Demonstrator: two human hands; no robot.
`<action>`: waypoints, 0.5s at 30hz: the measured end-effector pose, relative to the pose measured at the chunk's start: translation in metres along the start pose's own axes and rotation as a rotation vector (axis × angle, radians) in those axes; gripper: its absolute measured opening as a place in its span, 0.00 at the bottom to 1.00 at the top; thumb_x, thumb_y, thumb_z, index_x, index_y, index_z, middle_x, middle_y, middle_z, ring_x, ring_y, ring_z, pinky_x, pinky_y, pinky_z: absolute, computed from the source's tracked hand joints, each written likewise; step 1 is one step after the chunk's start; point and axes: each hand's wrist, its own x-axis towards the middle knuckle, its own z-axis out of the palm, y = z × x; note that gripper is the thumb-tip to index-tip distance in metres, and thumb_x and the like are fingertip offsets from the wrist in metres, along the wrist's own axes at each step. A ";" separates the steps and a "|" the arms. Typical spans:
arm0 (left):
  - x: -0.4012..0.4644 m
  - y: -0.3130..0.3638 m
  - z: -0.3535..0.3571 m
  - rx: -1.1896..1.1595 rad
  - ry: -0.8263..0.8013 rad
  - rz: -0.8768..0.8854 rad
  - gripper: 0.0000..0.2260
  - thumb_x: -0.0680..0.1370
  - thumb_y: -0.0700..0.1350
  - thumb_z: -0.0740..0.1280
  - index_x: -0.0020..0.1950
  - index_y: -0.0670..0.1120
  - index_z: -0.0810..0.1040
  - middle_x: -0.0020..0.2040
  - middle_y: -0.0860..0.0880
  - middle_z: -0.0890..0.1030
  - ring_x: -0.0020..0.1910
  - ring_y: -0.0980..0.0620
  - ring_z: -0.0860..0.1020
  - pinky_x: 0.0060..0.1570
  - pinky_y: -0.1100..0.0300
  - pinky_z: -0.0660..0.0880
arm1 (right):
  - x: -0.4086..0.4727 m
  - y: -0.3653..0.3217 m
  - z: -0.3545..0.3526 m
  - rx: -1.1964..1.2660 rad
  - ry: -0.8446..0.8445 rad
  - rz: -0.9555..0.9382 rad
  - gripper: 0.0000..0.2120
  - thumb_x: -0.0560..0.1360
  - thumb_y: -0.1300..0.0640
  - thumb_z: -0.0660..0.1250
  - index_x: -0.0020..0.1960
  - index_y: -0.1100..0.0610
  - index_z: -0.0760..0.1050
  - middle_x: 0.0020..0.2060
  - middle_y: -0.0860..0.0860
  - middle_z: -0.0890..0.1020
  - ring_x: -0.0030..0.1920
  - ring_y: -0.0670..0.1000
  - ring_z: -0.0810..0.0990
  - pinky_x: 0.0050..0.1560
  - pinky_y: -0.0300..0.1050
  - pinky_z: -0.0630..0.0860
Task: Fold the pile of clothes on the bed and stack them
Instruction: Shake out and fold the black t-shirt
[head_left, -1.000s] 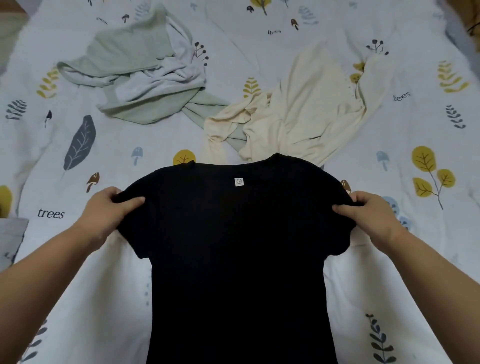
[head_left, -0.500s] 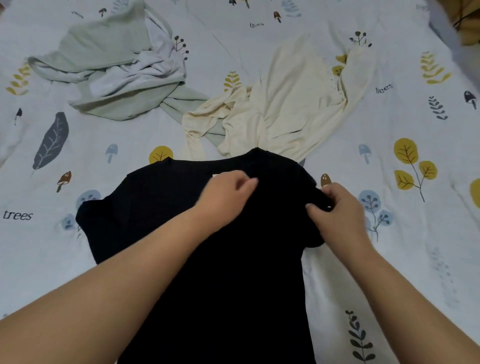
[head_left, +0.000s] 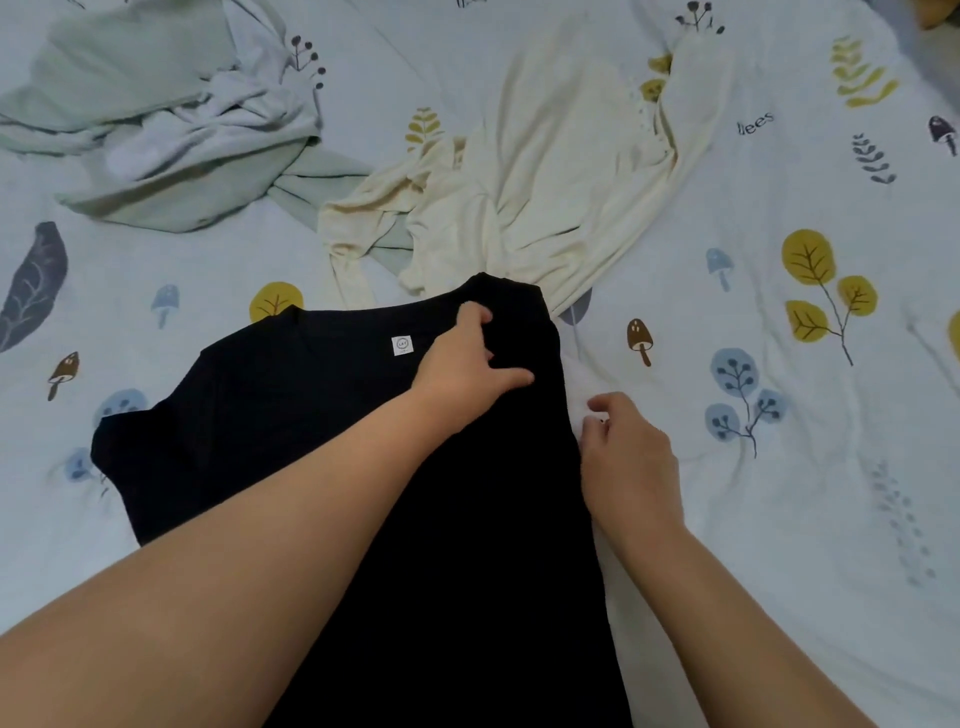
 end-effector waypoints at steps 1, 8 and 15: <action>0.002 0.001 0.001 0.074 -0.005 0.059 0.24 0.71 0.46 0.73 0.62 0.49 0.66 0.39 0.56 0.71 0.46 0.52 0.76 0.44 0.60 0.69 | 0.000 0.000 0.000 -0.024 -0.078 0.007 0.13 0.80 0.57 0.53 0.59 0.56 0.73 0.49 0.56 0.80 0.47 0.57 0.79 0.51 0.50 0.75; 0.011 0.003 -0.005 0.417 0.157 0.267 0.22 0.79 0.49 0.61 0.72 0.48 0.60 0.47 0.45 0.79 0.45 0.44 0.78 0.45 0.52 0.73 | -0.009 -0.002 -0.003 -0.062 -0.267 -0.035 0.19 0.76 0.44 0.61 0.35 0.57 0.74 0.32 0.52 0.79 0.35 0.52 0.78 0.40 0.47 0.75; 0.031 0.009 -0.008 0.817 -0.120 0.444 0.21 0.78 0.45 0.61 0.71 0.53 0.63 0.50 0.45 0.71 0.45 0.44 0.75 0.37 0.54 0.66 | 0.004 -0.002 0.023 -0.248 -0.249 0.014 0.16 0.74 0.43 0.64 0.46 0.57 0.72 0.43 0.52 0.78 0.44 0.54 0.77 0.40 0.45 0.72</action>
